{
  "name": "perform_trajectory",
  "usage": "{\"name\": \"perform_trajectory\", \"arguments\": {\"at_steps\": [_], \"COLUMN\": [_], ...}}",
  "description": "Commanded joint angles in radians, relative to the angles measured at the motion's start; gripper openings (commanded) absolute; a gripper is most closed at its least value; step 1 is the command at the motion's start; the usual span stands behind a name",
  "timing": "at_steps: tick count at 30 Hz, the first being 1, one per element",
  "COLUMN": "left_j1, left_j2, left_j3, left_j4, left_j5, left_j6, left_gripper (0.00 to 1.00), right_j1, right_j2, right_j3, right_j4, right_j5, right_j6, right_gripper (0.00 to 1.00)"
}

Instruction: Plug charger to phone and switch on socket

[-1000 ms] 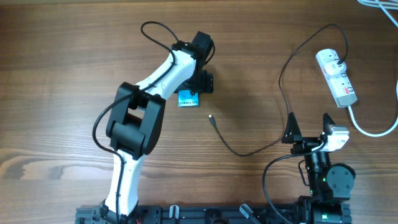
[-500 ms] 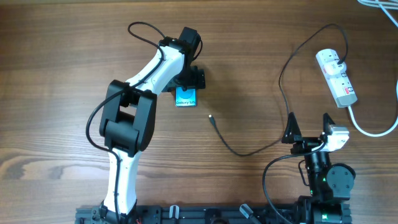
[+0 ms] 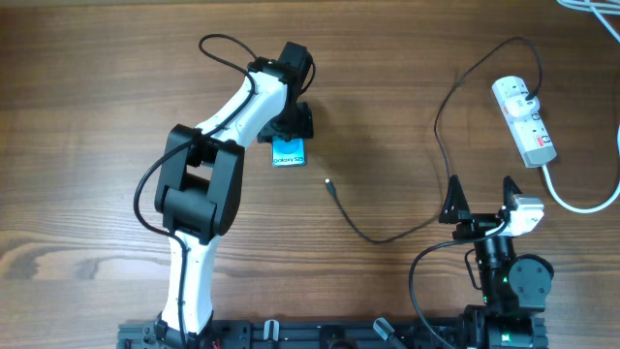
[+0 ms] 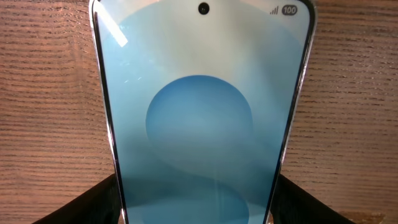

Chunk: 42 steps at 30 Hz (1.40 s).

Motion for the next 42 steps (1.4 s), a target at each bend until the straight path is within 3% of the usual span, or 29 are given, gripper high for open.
{"name": "perform_trajectory", "arguments": {"at_steps": [1, 7, 11, 14, 17, 23, 29, 31, 34, 37, 42], "left_j1": [0.000, 0.020, 0.044, 0.064, 0.073, 0.071, 0.070, 0.069, 0.069, 0.067, 0.062], "left_j2": [0.030, 0.001, -0.018, -0.019, -0.019, -0.019, -0.019, -0.019, -0.019, -0.019, -0.019], "left_j3": [-0.014, -0.014, -0.014, -0.014, -0.014, -0.014, -0.014, -0.014, -0.014, -0.014, -0.014], "left_j4": [0.005, 0.002, 0.002, 0.004, 0.004, -0.010, -0.011, -0.011, -0.011, -0.014, -0.014], "left_j5": [0.082, 0.175, 0.302, 0.453, 0.512, 0.604, 0.628, 0.628, 0.628, 0.628, 0.628], "left_j6": [-0.006, -0.004, 0.000, 0.071, 0.081, 0.122, 0.126, 0.126, 0.125, 0.126, 0.125], "left_gripper": [0.67, 0.65, 0.65, 0.65, 0.65, 0.65, 0.66, 0.66, 0.66, 0.66, 0.67], "right_j1": [0.002, 0.002, 0.002, 0.002, 0.002, 0.002, 0.002, 0.002, 0.010, 0.058, 0.203], "right_j2": [-0.004, -0.004, -0.004, -0.003, 0.061, 0.443, 1.027, 1.135, 1.303, 1.446, 1.637], "right_j3": [-0.001, -0.001, -0.001, 0.012, 0.078, 0.396, 0.930, 0.984, 0.999, 0.999, 0.999], "right_j4": [0.023, 0.069, 0.036, 0.092, 0.106, 0.057, -0.500, -0.509, -0.535, -0.540, -0.517], "right_j5": [0.003, -0.010, -0.175, -0.268, -0.389, -0.564, -0.601, -0.681, -0.845, -0.855, -0.845], "right_j6": [0.000, 0.047, 0.133, 0.239, 0.219, 0.187, 0.040, 0.115, 0.104, 0.049, -0.024], "right_gripper": [1.00, 1.00, 1.00, 1.00, 1.00, 1.00, 1.00, 1.00, 0.98, 0.86, 0.85]}}
